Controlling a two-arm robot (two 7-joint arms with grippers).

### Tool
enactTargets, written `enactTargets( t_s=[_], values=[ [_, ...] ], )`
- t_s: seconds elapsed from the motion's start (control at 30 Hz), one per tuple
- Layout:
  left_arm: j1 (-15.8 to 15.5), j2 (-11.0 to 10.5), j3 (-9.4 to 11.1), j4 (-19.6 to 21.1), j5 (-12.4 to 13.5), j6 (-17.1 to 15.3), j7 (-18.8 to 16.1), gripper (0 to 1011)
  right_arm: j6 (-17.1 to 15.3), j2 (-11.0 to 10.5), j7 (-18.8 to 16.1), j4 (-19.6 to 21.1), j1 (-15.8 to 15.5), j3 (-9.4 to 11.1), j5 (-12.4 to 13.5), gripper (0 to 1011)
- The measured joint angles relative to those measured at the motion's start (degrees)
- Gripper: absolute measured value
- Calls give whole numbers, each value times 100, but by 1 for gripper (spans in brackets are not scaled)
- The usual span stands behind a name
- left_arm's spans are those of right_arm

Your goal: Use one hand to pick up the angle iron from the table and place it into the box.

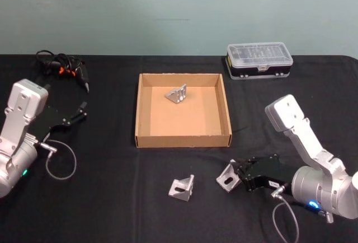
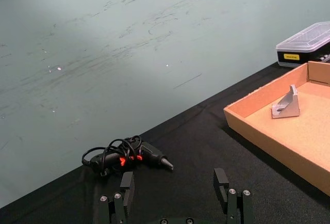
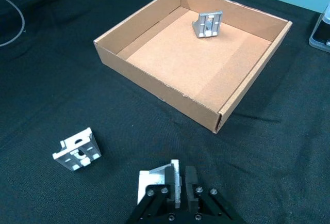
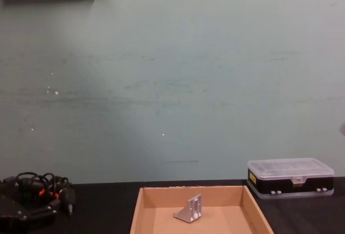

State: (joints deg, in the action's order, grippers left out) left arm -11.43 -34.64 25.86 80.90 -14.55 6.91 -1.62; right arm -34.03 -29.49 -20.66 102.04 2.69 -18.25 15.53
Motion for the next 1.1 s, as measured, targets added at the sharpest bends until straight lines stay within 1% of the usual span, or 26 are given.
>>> enactTargets(
  t_s=[0.1,0.33,0.6,0.77,0.9,0.93,1.0,1.03,1.07,1.1],
  values=[
    [0,0,0,0,0,0,0,1011,0,0,-1,0,0,0,0,60],
    [0,0,0,0,0,0,0,1011,46,-23,-1,39,-15,0,-14,53],
    [0,0,0,0,0,0,0,1011,133,-75,3,249,-9,45,-47,53],
    [0,0,0,0,0,0,0,1011,127,-71,2,327,223,52,-104,53],
    [0,0,0,0,0,0,0,1011,121,0,11,250,518,0,-189,53],
    [0,0,0,0,0,0,0,1011,121,50,10,151,677,-40,-239,53],
    [0,0,0,0,0,0,0,1011,123,103,9,45,835,-88,-292,53],
    [0,0,0,0,0,0,0,1011,135,165,3,-81,1006,-152,-352,53],
    [0,0,0,0,0,0,0,1011,144,193,2,-162,1096,-186,-389,53],
    [0,0,0,0,0,0,0,1011,165,257,-3,-320,1273,-257,-474,53]
  ],
)
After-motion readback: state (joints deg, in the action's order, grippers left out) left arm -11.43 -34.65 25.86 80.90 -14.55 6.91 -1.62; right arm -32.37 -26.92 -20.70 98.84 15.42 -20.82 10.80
